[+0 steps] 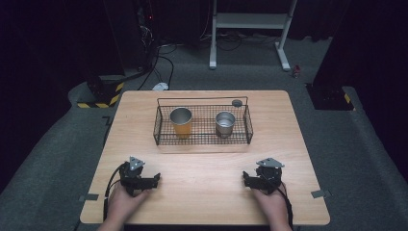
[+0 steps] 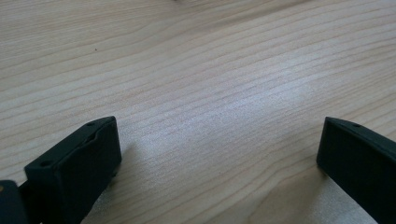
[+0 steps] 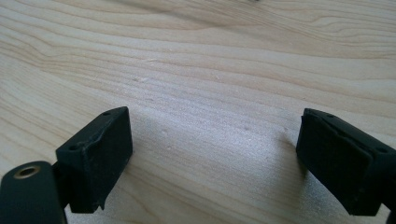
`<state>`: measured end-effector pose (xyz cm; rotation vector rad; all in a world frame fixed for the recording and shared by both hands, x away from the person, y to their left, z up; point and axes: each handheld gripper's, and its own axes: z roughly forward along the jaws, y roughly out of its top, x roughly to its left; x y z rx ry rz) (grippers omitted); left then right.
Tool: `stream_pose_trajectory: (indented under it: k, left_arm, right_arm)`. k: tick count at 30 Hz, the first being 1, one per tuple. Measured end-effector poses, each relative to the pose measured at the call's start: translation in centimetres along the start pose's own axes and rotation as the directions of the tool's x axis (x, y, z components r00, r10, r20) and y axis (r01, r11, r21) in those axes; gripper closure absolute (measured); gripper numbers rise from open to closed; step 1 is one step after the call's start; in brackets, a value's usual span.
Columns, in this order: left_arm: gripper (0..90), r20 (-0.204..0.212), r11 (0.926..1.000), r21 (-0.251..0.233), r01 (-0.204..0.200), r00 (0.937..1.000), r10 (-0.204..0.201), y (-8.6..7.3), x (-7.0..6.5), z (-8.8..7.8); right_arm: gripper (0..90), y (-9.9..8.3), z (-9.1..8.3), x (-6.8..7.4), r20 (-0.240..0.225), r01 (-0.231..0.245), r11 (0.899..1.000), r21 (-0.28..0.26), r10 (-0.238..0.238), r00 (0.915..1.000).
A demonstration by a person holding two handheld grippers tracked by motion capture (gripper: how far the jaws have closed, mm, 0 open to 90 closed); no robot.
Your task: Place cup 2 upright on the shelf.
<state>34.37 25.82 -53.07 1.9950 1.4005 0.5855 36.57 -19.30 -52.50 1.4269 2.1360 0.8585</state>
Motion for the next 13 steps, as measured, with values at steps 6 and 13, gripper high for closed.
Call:
stream_pose_trajectory:
  k: [6,13]
  left_arm:
    - [0.1,-0.001,1.0,-0.001,0.001,1.0,-0.001,0.0,-0.01,0.0]
    - [0.2,0.0,1.0,0.0,0.001,1.0,-0.001,0.0,0.01,-0.01]
  right_arm:
    - [10.3,0.01,0.02,0.0,0.006,-0.003,1.0,0.0,0.003,1.0]
    - [10.4,0.06,0.09,0.03,0.015,-0.009,1.0,-0.004,0.009,0.9998]
